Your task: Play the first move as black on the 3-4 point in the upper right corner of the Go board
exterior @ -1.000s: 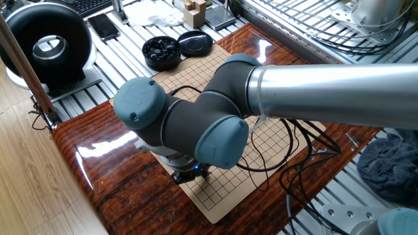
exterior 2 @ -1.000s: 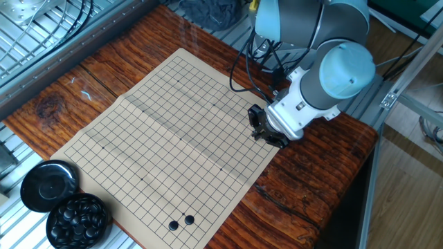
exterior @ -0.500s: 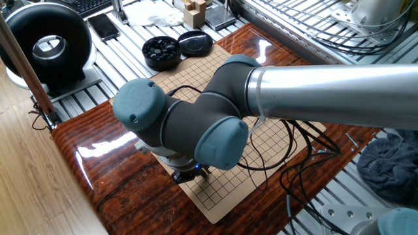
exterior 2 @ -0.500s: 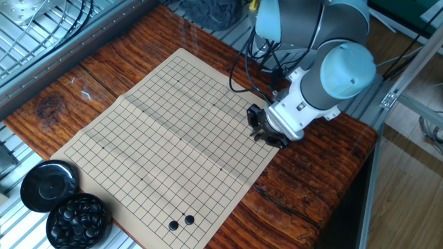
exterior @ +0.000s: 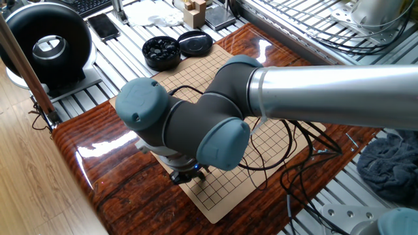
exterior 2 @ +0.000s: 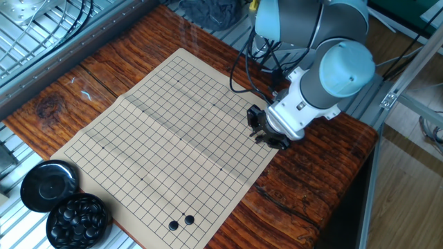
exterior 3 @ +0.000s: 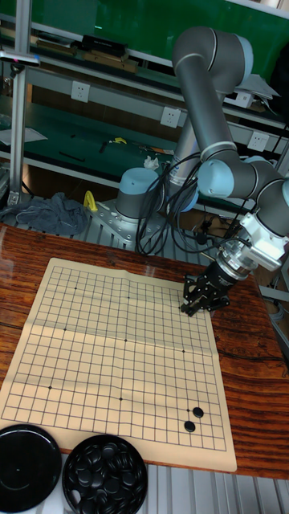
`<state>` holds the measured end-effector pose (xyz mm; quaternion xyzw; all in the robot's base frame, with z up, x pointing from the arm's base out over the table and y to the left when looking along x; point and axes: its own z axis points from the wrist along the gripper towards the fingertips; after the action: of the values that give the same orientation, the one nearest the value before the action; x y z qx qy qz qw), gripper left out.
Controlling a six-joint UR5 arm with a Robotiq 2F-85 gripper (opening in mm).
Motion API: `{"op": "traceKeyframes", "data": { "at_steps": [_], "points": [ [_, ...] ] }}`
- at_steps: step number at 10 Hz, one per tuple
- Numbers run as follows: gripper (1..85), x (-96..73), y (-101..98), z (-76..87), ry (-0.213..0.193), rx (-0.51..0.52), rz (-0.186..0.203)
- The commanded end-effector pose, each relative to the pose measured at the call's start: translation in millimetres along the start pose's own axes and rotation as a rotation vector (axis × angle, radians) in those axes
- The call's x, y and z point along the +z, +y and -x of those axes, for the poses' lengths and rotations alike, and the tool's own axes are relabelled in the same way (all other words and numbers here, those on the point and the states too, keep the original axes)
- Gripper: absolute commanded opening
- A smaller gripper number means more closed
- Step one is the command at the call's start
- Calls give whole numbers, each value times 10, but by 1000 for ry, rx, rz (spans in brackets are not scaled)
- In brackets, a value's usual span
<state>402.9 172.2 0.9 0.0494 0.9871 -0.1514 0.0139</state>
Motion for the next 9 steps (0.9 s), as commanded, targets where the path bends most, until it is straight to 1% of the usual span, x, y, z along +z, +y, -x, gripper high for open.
{"op": "traceKeyframes", "data": {
  "at_steps": [1, 2, 3, 5, 6, 8, 9],
  "points": [
    [270, -2, 93, 13, -5, 16, 43],
    [270, -4, 144, 52, -20, 26, 63],
    [270, 14, 152, 79, -31, 19, 74],
    [270, 63, 161, 92, -51, 7, 108],
    [270, 83, 145, 96, -63, -3, 116],
    [270, 83, 100, 87, -70, -9, 112],
    [270, 131, 48, 64, -73, -24, 119]
  ]
}}
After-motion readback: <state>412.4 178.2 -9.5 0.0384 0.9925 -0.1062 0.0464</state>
